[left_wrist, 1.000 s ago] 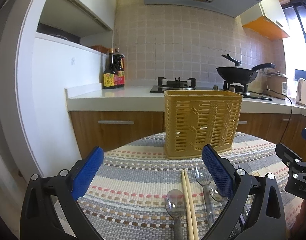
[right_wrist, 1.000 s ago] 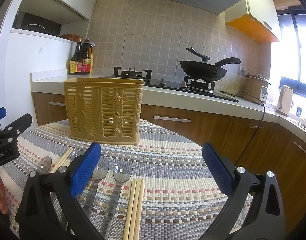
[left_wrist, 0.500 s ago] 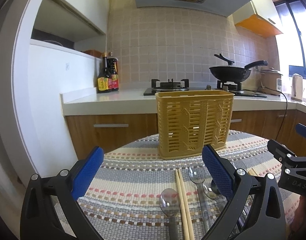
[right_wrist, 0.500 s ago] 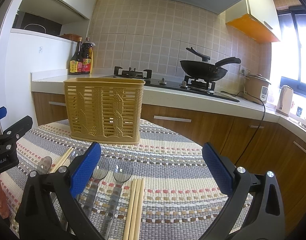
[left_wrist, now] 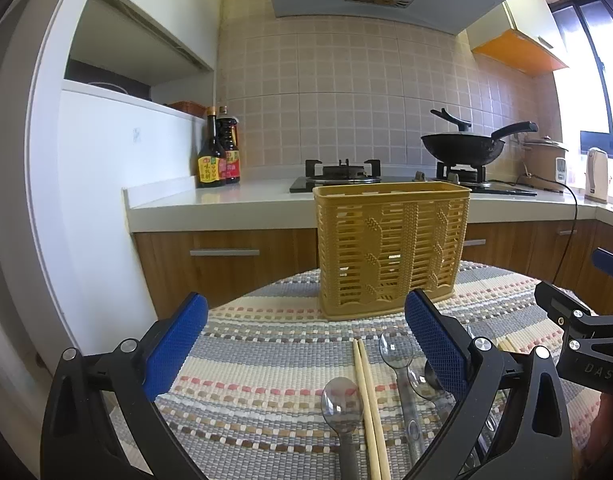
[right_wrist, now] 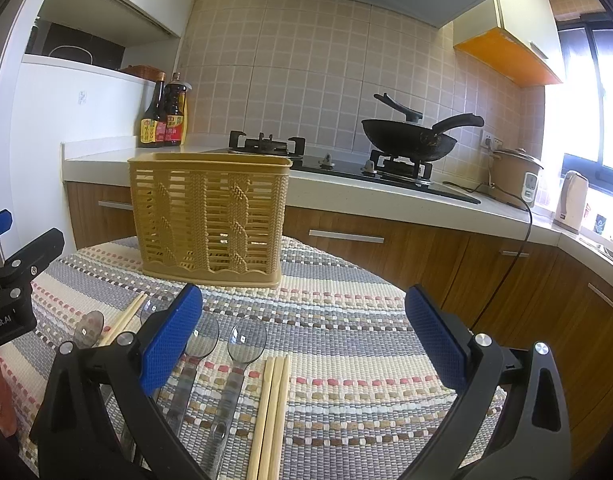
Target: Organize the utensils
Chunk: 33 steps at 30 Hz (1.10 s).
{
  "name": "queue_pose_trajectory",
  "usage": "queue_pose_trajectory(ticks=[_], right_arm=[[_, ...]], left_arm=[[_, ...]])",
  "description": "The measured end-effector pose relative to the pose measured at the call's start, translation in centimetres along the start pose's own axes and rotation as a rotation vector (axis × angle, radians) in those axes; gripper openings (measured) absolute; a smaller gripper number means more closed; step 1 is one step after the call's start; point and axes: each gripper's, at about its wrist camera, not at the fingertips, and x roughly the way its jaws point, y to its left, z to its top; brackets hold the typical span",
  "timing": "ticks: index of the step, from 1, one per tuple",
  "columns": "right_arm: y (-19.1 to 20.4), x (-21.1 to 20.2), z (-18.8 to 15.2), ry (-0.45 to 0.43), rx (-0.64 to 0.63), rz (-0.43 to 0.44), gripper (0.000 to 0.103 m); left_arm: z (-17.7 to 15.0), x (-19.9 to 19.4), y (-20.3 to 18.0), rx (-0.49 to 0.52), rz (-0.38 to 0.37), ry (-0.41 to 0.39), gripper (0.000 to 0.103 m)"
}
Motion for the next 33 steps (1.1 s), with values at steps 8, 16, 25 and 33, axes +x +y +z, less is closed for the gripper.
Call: queue_pose_trajectory(ticks=[8,16,25,33], right_arm=[[0.0,0.1,0.0,0.004,-0.002,0.000,0.097],[0.1,0.1,-0.1,0.005,-0.008,-0.001,0.097],[0.2,0.3,-0.1,0.019,-0.014,-0.009,0.097],[-0.2,1.1,0.0,0.060,0.007,-0.040,0.097]], left_arm=[[0.0,0.1,0.1,-0.002,0.006,0.006,0.096],[-0.1,0.3,0.0,-0.001,0.003,0.011,0.096],[-0.1,0.7,0.0,-0.008,-0.011,0.026,0.096],[-0.2,1.5,1.1,-0.062,-0.023,0.072,0.096]])
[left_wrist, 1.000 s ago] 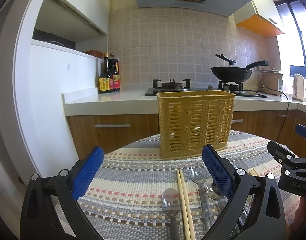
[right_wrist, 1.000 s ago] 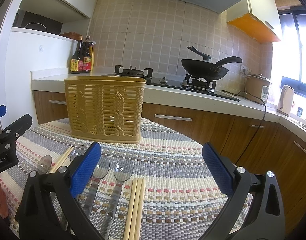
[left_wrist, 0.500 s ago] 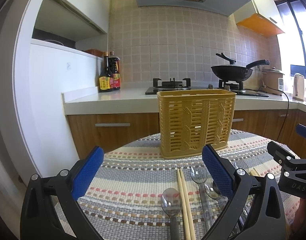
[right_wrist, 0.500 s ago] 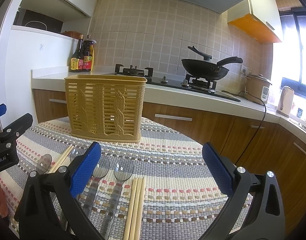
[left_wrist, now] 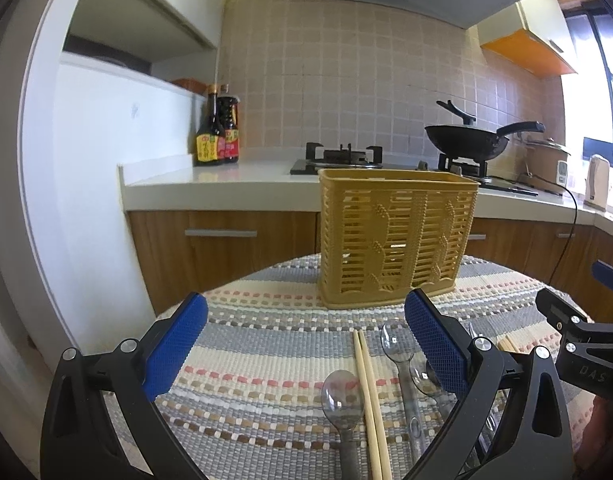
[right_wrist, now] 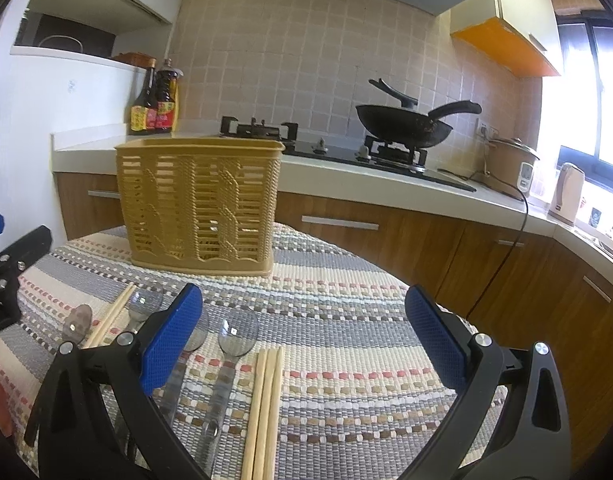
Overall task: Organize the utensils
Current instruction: 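Lower the left gripper onto a clear plastic spoon and close it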
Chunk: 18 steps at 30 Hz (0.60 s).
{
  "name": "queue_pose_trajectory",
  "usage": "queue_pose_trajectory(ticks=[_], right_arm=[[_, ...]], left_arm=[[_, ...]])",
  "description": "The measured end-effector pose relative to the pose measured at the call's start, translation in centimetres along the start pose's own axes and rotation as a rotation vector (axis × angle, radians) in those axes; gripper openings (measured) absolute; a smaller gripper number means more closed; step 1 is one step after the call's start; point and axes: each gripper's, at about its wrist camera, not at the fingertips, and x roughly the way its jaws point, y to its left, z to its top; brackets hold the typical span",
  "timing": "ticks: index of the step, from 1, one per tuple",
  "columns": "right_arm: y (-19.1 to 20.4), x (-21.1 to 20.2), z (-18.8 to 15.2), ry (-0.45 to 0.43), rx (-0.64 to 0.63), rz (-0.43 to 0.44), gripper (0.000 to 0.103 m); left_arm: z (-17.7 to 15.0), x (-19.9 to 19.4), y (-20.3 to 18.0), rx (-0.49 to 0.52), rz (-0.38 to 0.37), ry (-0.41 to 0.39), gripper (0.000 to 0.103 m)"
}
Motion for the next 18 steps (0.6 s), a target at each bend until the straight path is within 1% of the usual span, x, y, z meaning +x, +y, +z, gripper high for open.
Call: queue_pose_trajectory(ticks=[4,7,11,12,13,15,18], right_arm=[[0.2,0.3,0.1,0.014,-0.013,-0.003,0.097],[0.2,0.5,0.1,0.027,-0.017,0.003,0.097],[0.3,0.6,0.1,0.029,-0.023,-0.004,0.097],[0.5,0.7,0.1,0.037,-0.032,-0.023,0.097],[0.8,1.1,0.2,0.054,-0.050,-0.046,0.097],[1.6,1.8,0.1,0.096,-0.107,-0.086,0.097],[1.3,1.9,0.3,0.117,-0.105,-0.073,0.097]], left_arm=[[0.0,0.7,1.1,-0.053,-0.002,0.040,0.095],[0.0,1.2,1.6,-0.074,-0.010,0.063,0.095],[-0.1,1.1,1.4,-0.065,-0.015,0.060,0.095],[-0.1,1.2,1.4,-0.063,-0.018,0.063,0.095],[0.0,1.3,1.5,-0.058,-0.033,0.083,0.095],[0.4,1.8,2.4,-0.068,-0.069,0.144,0.086],[1.8,2.1,5.2,-0.141,-0.145,0.231,0.081]])
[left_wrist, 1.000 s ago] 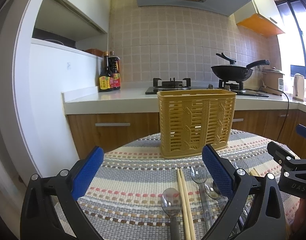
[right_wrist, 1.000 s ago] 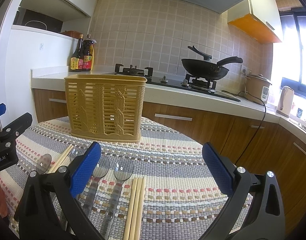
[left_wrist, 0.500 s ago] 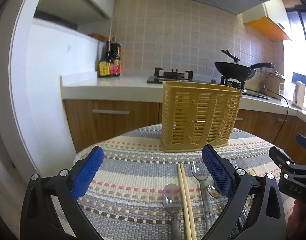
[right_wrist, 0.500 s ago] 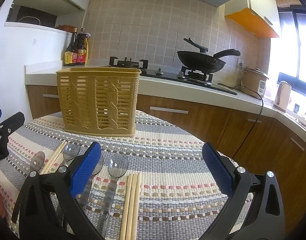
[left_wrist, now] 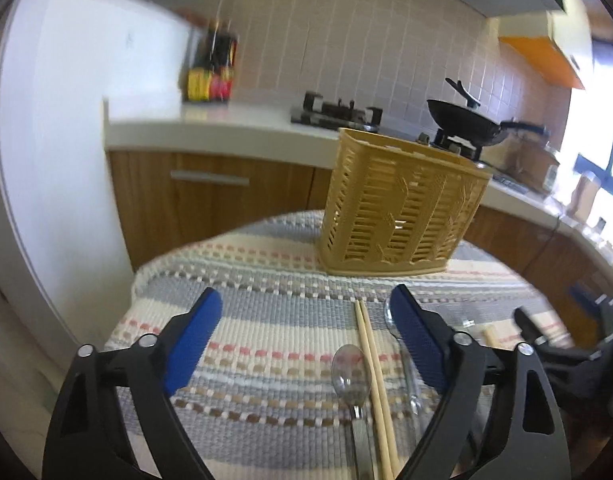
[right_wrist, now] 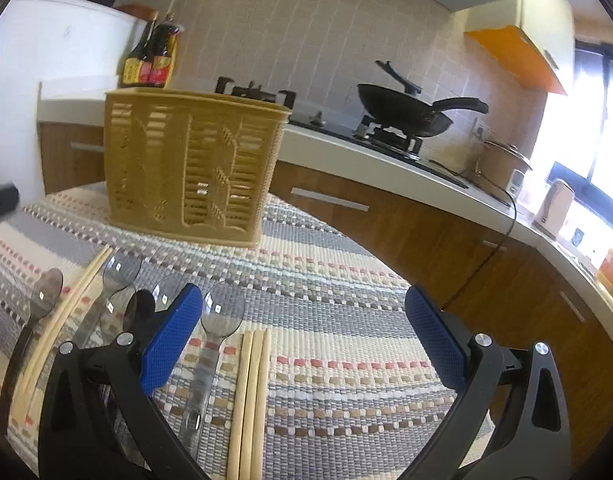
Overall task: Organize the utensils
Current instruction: 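Lower the left gripper onto a clear plastic spoon and close it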
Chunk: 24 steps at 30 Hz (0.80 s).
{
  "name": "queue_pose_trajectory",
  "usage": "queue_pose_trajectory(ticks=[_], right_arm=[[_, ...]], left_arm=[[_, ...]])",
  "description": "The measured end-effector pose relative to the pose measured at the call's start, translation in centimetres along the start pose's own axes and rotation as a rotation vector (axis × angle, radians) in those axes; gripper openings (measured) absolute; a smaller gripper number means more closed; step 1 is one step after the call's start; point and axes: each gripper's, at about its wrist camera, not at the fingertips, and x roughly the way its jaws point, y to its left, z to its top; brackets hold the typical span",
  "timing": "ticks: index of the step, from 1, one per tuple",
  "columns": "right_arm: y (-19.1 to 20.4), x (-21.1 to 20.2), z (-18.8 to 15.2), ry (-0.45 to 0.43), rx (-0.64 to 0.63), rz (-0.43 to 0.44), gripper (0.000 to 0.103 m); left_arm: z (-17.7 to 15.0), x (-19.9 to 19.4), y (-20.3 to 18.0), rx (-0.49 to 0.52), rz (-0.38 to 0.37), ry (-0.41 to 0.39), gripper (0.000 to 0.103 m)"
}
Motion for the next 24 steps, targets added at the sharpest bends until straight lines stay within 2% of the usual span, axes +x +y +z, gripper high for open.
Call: queue_pose_trajectory(ticks=[1,4,5,8,11,13,15,18,21,22,24], right_arm=[[-0.3,0.0,0.1,0.008,0.011,0.011,0.097],[-1.3,0.2,1.7,0.072,0.026,0.116,0.096],[-1.3,0.1,2.5,0.089,0.013,0.110,0.096],[-1.6,0.0,4.4,0.153,0.008,0.155,0.092],[-2.4,0.4,6.2,0.242,0.041,0.253,0.089],[-2.7,0.8,7.0,0.285,0.041,0.264,0.082],[-3.1,1.4,7.8,0.334,0.049,0.295,0.076],[-3.7,2.9,8.4,0.434,0.086,0.356,0.062],[-3.9,4.7,8.4,0.529,0.100,0.374,0.059],[-3.8,5.4,8.3,0.553,0.092,0.367,0.057],[-3.6,6.4,7.8,0.594,0.085,0.365,0.053]], left_arm=[[1.1,-0.4,1.1,-0.016,-0.022,0.038,0.080],[3.1,-0.4,2.4,0.002,-0.065,0.137,0.076],[3.6,0.0,2.6,0.009,-0.078,0.189,0.072],[3.7,1.4,2.2,0.025,-0.137,0.327,0.063],[2.8,3.1,0.2,0.074,-0.210,0.464,0.063],[2.2,4.1,-1.4,0.143,-0.192,0.512,0.063],[1.3,5.4,-2.7,0.213,-0.125,0.539,0.062],[1.1,7.1,-3.2,0.197,-0.148,0.608,0.061],[0.5,8.8,-3.5,0.223,-0.104,0.658,0.055],[0.1,9.6,-3.6,0.223,-0.099,0.680,0.054],[-0.4,10.5,-3.6,0.195,-0.120,0.722,0.044]])
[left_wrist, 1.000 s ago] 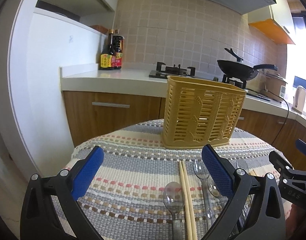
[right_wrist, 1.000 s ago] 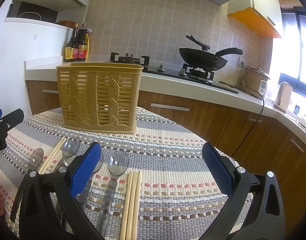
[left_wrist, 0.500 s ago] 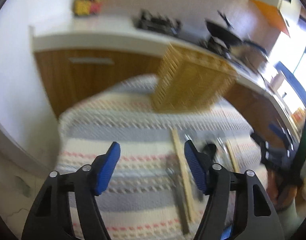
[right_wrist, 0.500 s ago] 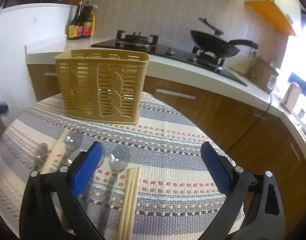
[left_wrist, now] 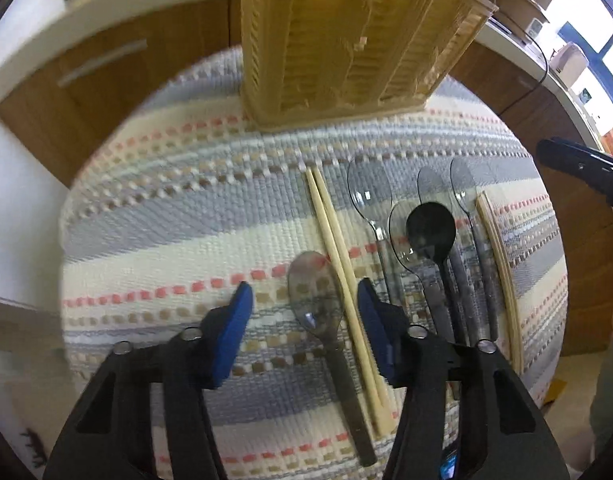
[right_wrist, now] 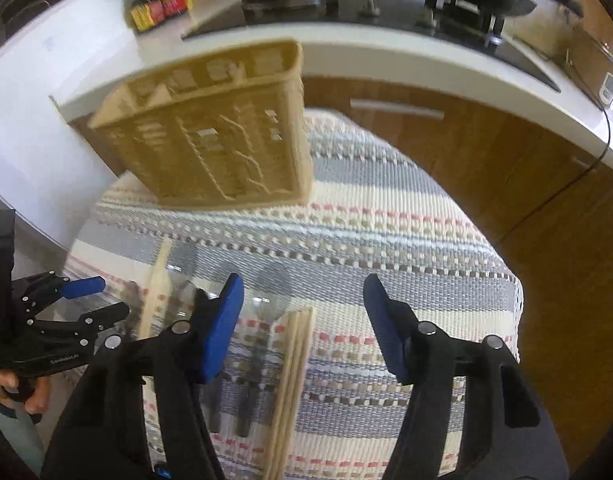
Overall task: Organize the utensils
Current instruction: 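Lower the left gripper onto a clear plastic spoon and close it, then lift the clear spoon with the left gripper and drop it into the tan caddy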
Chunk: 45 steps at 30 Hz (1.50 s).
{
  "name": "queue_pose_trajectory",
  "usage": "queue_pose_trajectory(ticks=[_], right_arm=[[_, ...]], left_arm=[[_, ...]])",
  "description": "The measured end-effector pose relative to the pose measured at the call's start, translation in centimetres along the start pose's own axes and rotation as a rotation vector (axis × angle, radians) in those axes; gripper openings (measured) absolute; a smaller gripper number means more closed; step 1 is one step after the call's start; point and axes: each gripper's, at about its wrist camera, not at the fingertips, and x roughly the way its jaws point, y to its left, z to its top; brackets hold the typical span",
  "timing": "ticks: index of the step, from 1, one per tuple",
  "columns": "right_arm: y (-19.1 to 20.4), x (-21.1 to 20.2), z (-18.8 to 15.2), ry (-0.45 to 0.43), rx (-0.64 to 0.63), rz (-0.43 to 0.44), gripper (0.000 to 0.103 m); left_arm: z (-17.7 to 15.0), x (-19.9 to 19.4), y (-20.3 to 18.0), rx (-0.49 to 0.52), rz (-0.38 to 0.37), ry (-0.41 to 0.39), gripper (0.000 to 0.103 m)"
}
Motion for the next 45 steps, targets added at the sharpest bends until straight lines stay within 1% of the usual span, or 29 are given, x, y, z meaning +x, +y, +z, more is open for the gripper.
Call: queue_pose_trajectory(ticks=[2,4,9,11,12,14,16,17,23,25,27,29,33,36,38,42,45], right_arm=[[-0.4,1.0,-0.1,0.046,0.016,0.041,0.051],[-0.8,1.7,-0.3,0.069,0.034,0.073,0.050],[-0.9,2.4,-0.6,0.077,0.037,0.064,0.050],[-0.9,2.6,-0.6,0.085,0.035,0.066,0.050],[-0.8,2.6,-0.6,0.091,0.031,0.066,0.050],[-0.6,2.9,-0.4,0.098,0.025,0.068,0.050],[-0.3,3.4,-0.2,0.111,0.026,0.081,0.050],[-0.3,3.4,-0.1,0.114,0.028,0.087,0.050],[0.4,6.1,0.8,0.183,0.030,0.108,0.050],[0.7,6.5,1.1,0.191,0.028,0.103,0.041],[1.0,7.1,1.4,0.200,0.025,0.097,0.037],[1.6,7.9,1.5,0.215,0.004,0.071,0.036],[2.5,9.1,1.9,0.229,-0.011,0.084,0.035],[3.2,9.8,2.0,0.239,-0.022,0.056,0.035],[3.4,10.4,1.8,0.251,-0.020,0.076,0.035],[4.1,10.5,1.2,0.258,-0.049,0.062,0.035],[5.4,10.7,0.5,0.247,-0.088,0.026,0.035]], left_arm=[[0.3,0.9,0.0,-0.015,-0.022,0.027,0.044],[0.6,1.8,-0.4,-0.019,-0.007,0.035,0.043],[1.1,2.7,-1.4,-0.039,0.019,0.026,0.042],[1.2,2.8,-2.0,-0.032,0.047,0.022,0.042],[1.3,3.0,-2.3,-0.023,0.068,0.019,0.039],[1.3,3.2,-2.9,-0.018,0.089,0.012,0.038],[1.3,3.4,-3.3,-0.021,0.092,0.005,0.036],[1.3,3.4,-3.5,-0.019,0.088,0.003,0.030],[1.1,3.4,-3.2,-0.026,0.063,-0.024,0.030],[1.1,3.2,-2.7,-0.035,0.064,-0.040,0.030],[1.2,2.8,-1.9,-0.050,0.059,-0.050,0.030],[1.6,2.7,-1.1,-0.060,0.066,-0.056,0.030],[1.8,2.5,-0.7,-0.066,0.063,-0.071,0.030],[1.9,2.1,-0.3,-0.072,0.064,-0.082,0.030],[2.1,2.0,-0.3,-0.074,0.065,-0.090,0.030],[2.1,0.8,0.2,-0.066,0.087,-0.117,0.030],[2.0,-0.2,0.6,-0.064,0.094,-0.142,0.030]])
